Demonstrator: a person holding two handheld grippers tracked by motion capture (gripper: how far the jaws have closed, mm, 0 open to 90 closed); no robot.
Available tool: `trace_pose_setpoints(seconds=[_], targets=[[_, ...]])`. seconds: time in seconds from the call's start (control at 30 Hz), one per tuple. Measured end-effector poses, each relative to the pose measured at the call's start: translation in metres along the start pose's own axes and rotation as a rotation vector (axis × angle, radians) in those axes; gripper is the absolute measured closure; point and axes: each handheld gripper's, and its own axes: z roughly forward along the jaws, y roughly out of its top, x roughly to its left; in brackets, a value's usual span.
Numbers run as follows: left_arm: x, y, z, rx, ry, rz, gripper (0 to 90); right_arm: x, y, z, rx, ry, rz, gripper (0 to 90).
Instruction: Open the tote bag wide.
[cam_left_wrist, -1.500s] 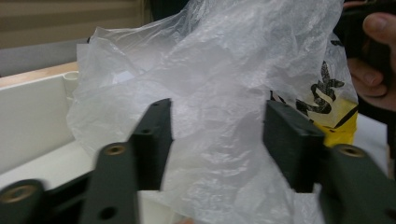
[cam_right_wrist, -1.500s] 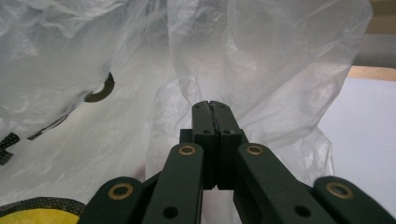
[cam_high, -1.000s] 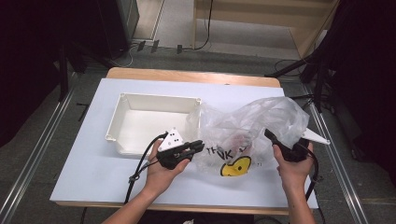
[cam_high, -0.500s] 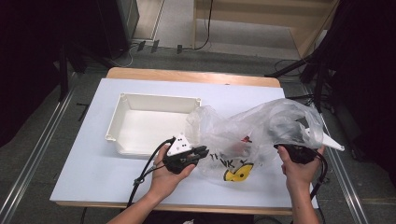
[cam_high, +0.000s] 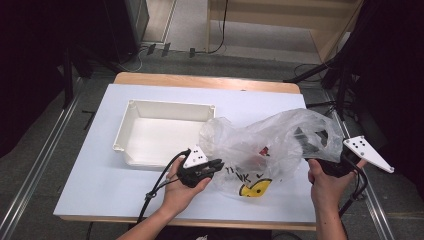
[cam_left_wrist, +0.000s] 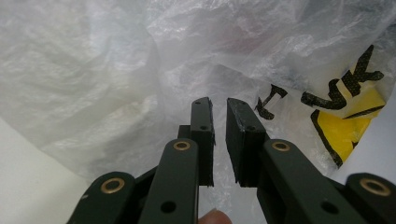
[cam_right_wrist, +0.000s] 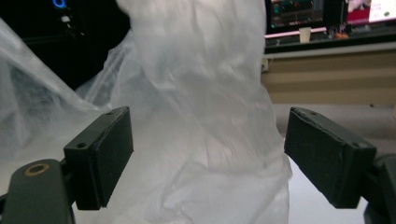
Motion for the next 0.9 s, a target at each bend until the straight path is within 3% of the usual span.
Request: trace_pose_setpoints(seconds=[0.1, 0.17, 0.27, 0.4, 0.5, 0.57, 0.6, 0.8, 0.87, 0.9], targets=[[0.0, -0.001, 0.002, 0.008, 0.002, 0.001, 82.2, 0.005, 0.005, -0.001, -0.012, 0.041, -0.026, 19.9], [0.0, -0.002, 0.002, 0.013, 0.003, 0.001, 82.4, 0.007, 0.002, 0.001, 0.002, 0.074, -0.047, 38.1], [-0.001, -0.003, 0.003, 0.019, 0.005, 0.004, 82.5, 0.007, -0.01, 0.013, 0.077, 0.083, -0.056, 57.6], [-0.001, -0.004, 0.003, 0.026, 0.013, 0.012, 82.8, -0.005, -0.035, 0.033, 0.213, 0.051, 0.016, 75.1], [-0.001, -0.006, 0.004, 0.036, 0.018, 0.016, 82.9, -0.014, -0.056, 0.048, 0.334, 0.025, 0.035, 84.0], [-0.001, -0.007, 0.006, 0.039, 0.019, 0.016, 83.0, -0.021, -0.07, 0.056, 0.423, 0.006, 0.031, 86.4], [-0.001, -0.008, 0.006, 0.042, 0.02, 0.019, 83.0, -0.024, -0.076, 0.06, 0.458, -0.02, 0.052, 87.1], [0.0, -0.011, 0.008, 0.056, 0.028, 0.018, 83.4, -0.057, -0.106, 0.07, 0.636, -0.075, 0.169, 88.8], [0.0, -0.011, 0.008, 0.056, 0.028, 0.015, 83.4, -0.064, -0.109, 0.069, 0.629, -0.082, 0.279, 88.1], [0.001, -0.012, 0.008, 0.057, 0.029, 0.015, 83.4, -0.069, -0.11, 0.066, 0.62, -0.066, 0.297, 85.6]])
